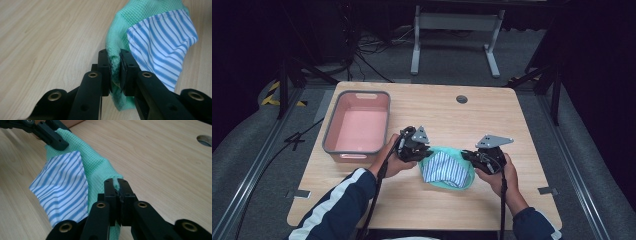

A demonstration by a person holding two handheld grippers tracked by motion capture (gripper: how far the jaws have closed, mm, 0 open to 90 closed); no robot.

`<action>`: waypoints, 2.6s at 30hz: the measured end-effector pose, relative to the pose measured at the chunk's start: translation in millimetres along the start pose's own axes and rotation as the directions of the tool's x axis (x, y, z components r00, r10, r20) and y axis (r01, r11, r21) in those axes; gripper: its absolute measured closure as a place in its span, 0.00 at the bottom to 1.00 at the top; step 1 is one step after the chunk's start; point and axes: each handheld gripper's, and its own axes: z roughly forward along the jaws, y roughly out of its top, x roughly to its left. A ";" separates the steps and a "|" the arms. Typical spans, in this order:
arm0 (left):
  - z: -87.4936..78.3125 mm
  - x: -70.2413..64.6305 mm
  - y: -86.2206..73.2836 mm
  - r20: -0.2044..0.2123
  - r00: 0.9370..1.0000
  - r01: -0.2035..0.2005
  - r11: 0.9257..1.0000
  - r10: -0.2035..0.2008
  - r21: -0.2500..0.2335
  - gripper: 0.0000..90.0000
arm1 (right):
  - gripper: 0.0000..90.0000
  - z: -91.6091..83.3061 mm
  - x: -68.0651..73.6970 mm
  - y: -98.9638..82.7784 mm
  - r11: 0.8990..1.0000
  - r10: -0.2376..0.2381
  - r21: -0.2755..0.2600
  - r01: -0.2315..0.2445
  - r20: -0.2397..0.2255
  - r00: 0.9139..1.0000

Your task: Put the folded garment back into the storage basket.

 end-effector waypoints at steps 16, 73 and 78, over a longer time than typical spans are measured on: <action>-58.8 21.3 15.1 -0.077 0.997 -0.019 0.999 0.015 -0.050 0.90 | 0.98 -8.2 10.7 58.4 0.996 -0.060 -0.063 0.060 0.005 0.998; -210.5 60.1 -51.9 -0.352 0.921 0.110 0.977 -0.169 -0.181 0.89 | 0.98 50.6 85.1 202.7 0.950 -0.240 -0.233 0.208 -0.117 0.964; -211.3 65.1 -60.3 -0.365 0.912 0.129 0.976 -0.187 -0.178 0.89 | 0.98 64.7 93.2 206.1 0.950 -0.253 -0.223 0.220 -0.136 0.958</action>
